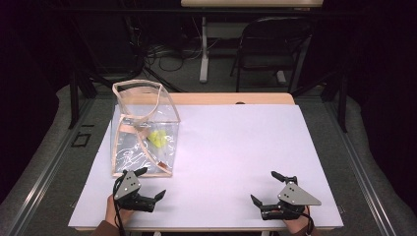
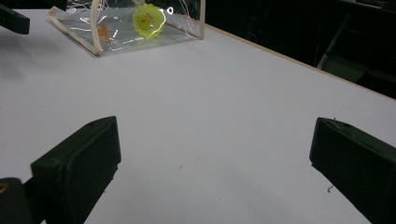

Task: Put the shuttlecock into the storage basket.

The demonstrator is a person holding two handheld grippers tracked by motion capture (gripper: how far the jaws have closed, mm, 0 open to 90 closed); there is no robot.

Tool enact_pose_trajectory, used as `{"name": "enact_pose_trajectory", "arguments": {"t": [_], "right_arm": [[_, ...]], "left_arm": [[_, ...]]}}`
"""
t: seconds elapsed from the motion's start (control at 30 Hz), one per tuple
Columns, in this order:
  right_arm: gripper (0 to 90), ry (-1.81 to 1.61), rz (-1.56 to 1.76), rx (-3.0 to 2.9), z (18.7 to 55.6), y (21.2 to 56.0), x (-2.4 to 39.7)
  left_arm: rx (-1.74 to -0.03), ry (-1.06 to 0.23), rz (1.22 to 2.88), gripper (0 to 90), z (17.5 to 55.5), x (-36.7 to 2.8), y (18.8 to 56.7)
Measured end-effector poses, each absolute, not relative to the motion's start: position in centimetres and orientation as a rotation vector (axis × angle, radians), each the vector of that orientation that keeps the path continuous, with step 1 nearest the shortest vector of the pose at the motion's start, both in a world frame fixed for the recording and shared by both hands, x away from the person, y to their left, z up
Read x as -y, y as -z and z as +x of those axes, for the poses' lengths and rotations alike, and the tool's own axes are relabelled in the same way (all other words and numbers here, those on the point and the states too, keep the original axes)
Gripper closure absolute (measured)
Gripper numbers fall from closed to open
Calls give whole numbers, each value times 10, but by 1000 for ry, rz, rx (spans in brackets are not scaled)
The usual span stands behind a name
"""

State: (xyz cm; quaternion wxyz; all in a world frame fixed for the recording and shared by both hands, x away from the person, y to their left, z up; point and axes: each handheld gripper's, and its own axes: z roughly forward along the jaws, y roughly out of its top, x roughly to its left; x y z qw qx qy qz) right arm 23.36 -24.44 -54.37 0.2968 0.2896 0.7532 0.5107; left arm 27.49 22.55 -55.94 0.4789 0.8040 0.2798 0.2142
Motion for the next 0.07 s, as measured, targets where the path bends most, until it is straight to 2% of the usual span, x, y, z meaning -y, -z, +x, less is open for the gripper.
{"name": "enact_pose_trajectory", "arguments": {"t": [0.07], "right_arm": [[14, -1357, 771, -2003, 234, 544, 245]], "left_arm": [[-679, -524, 1962, 0, 275, -225, 559]]}}
